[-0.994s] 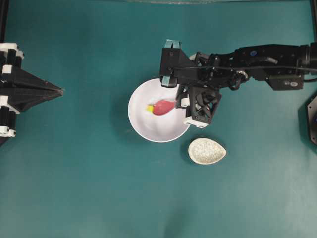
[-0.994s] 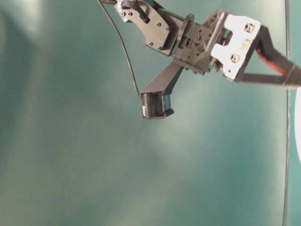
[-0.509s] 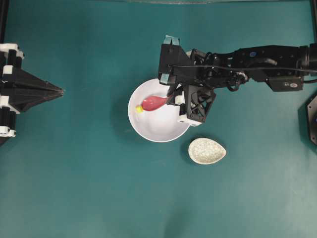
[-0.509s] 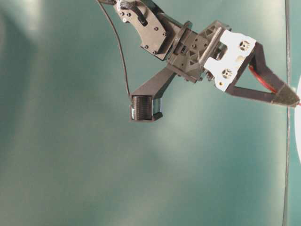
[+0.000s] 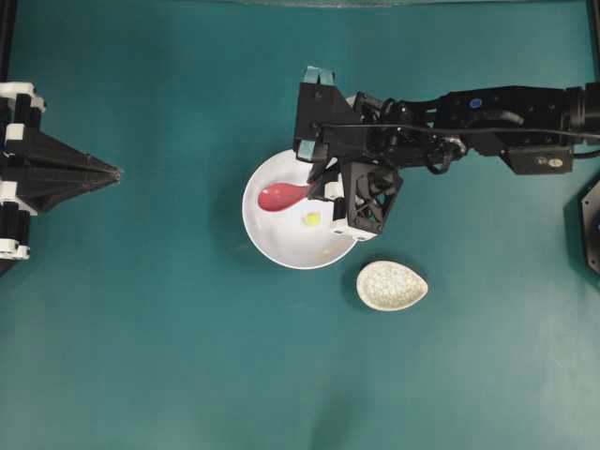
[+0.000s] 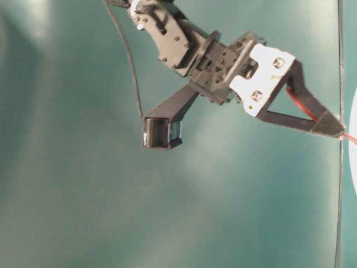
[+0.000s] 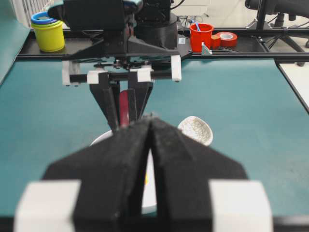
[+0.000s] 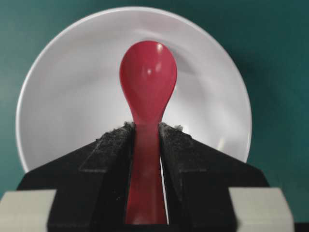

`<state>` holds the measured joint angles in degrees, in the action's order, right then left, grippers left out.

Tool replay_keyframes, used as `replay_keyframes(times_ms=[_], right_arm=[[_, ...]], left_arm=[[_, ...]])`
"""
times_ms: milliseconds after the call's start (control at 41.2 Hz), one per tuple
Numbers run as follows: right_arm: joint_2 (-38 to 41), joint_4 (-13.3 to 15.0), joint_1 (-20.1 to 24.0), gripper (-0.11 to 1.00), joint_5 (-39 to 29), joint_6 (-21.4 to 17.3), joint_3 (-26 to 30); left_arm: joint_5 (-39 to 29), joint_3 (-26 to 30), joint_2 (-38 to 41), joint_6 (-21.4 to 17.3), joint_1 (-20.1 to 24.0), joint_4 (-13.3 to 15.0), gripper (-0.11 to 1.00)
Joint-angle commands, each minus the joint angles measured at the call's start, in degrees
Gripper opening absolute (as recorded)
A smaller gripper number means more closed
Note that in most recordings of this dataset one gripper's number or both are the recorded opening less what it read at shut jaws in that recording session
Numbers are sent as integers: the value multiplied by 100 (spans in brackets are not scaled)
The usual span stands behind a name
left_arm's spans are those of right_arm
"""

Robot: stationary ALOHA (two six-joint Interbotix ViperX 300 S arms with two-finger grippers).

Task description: Scoop the yellow hexagonal prism block from the bowl with a spoon using the right arm.

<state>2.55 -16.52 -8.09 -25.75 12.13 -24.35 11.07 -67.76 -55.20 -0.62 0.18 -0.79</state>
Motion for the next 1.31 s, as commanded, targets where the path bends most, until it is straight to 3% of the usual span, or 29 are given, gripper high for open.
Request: replay_keyframes(times_ms=[0, 121, 242, 509, 970, 1285], right_arm=[[-281, 9, 9, 23, -413, -44, 290], [-422, -35, 9, 23, -1204, -97, 519], [-466, -26, 9, 23, -1995, -422, 721], [-378, 18, 18, 23, -2997, -976, 861], [-35, 97, 9, 23, -3050, -1116, 870], [114, 185, 9, 23, -2681, -1116, 870]], left_arm=[[26, 97, 35, -9, 9, -18, -1], [26, 97, 35, -9, 9, -18, -1], [26, 105, 35, -9, 9, -18, -1], [26, 105, 35, -9, 9, -18, -1], [26, 97, 26, -9, 9, -9, -1], [26, 97, 18, -9, 9, -18, -1]])
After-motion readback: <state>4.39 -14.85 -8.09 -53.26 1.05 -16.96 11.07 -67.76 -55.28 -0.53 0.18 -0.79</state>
